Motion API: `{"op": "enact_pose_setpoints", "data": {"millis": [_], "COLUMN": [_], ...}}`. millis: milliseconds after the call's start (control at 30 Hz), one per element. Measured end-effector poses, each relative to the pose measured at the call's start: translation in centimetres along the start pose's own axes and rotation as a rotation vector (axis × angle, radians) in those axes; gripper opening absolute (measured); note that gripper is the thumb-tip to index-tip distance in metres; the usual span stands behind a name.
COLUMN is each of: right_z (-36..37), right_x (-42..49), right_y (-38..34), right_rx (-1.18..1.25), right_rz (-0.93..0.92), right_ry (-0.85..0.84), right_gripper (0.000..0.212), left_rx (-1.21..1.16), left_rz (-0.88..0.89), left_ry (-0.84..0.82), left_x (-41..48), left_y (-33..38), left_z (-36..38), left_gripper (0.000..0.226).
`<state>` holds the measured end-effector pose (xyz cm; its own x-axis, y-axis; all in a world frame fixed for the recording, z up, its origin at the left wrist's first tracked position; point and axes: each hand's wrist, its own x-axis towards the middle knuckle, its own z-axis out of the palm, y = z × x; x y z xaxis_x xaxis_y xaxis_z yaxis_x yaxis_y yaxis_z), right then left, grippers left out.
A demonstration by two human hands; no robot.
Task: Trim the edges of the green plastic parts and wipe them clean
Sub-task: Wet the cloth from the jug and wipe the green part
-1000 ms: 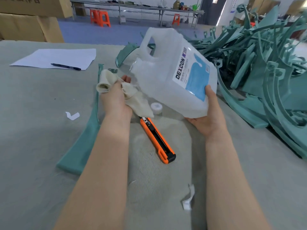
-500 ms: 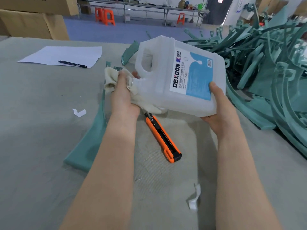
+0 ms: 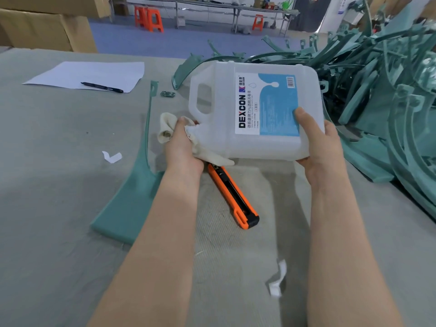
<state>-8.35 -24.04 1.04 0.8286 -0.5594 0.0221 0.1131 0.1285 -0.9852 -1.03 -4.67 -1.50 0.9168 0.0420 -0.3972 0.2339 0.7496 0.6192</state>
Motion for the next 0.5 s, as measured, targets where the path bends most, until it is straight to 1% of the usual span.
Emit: {"op": "enact_pose_setpoints", "data": {"millis": [67,233,400,500], "right_z": [0.1,0.1,-0.08,-0.09], "right_x": [-0.08,-0.14,-0.1,-0.02], "right_y": [-0.07,-0.17,0.05,0.18], "right_rx": [-0.001,-0.009,0.002,0.019], "right_rz": [0.0,-0.002,0.016,0.032], "right_ry": [0.002,0.004,0.004,0.008], "right_gripper": [0.056,0.055,0.042,0.039], "left_rx": [0.009,0.017,0.017,-0.003], "left_rz": [-0.004,-0.011,-0.026,-0.036], "left_ry": [0.017,0.035,0.024,-0.009], "left_x": [-0.07,-0.23,-0.21,-0.22], "left_y": [0.08,0.22,0.27,0.38], "left_z": [0.02,0.08,0.19,0.23], "left_gripper": [0.026,0.029,0.034,0.033]}}
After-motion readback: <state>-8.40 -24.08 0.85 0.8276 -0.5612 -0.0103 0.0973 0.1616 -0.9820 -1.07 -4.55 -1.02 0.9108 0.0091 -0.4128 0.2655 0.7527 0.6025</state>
